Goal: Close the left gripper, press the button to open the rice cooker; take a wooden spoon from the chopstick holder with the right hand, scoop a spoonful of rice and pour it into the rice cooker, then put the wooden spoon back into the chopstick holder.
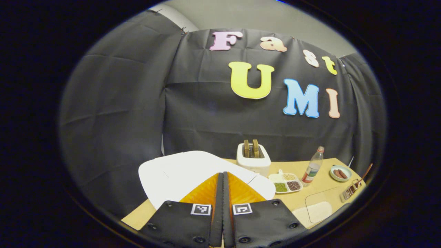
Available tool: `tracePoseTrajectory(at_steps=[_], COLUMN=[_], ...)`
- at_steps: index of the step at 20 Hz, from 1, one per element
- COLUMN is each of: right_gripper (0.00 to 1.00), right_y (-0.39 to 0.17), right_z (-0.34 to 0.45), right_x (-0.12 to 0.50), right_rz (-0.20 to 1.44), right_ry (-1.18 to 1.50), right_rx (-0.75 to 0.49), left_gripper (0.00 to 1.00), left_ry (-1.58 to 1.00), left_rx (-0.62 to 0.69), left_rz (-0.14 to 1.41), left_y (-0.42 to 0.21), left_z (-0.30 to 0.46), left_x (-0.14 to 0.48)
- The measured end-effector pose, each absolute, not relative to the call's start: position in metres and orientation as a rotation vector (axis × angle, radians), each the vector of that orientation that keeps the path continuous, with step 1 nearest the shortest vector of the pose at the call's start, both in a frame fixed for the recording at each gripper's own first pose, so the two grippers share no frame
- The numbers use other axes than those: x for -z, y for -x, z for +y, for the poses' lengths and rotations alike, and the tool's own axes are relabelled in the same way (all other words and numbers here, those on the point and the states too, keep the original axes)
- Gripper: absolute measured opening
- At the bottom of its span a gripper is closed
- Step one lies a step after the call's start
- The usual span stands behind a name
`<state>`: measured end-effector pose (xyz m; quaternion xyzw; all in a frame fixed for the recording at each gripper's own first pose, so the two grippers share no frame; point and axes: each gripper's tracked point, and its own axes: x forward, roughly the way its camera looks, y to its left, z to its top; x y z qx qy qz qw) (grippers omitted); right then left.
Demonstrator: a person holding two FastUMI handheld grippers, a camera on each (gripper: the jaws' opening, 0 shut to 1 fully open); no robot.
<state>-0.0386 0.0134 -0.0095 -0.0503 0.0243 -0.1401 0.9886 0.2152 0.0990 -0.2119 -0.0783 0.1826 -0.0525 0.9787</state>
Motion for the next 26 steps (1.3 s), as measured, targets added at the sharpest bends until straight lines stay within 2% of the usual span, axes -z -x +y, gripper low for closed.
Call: tracePoseTrajectory(at_steps=[5, 14, 26], right_gripper=[0.95, 0.95, 0.95], right_y=[0.045, 0.048, 0.025], right_z=[0.012, 0.012, -0.016], right_x=[0.016, 0.016, 0.003], right_rz=[0.070, 0.075, 0.034], right_ry=[0.115, 0.106, 0.113], right_rx=[0.299, 0.303, 0.235], left_gripper=[0.09, 0.09, 0.08], left_ry=[0.137, 0.122, 0.116], left_rx=[0.107, 0.051, -0.083], left_rz=[0.422, 0.445, 0.170], left_y=[-0.225, -0.225, -0.227], left_z=[0.098, 0.096, 0.132], left_x=[0.244, 0.243, 0.110])
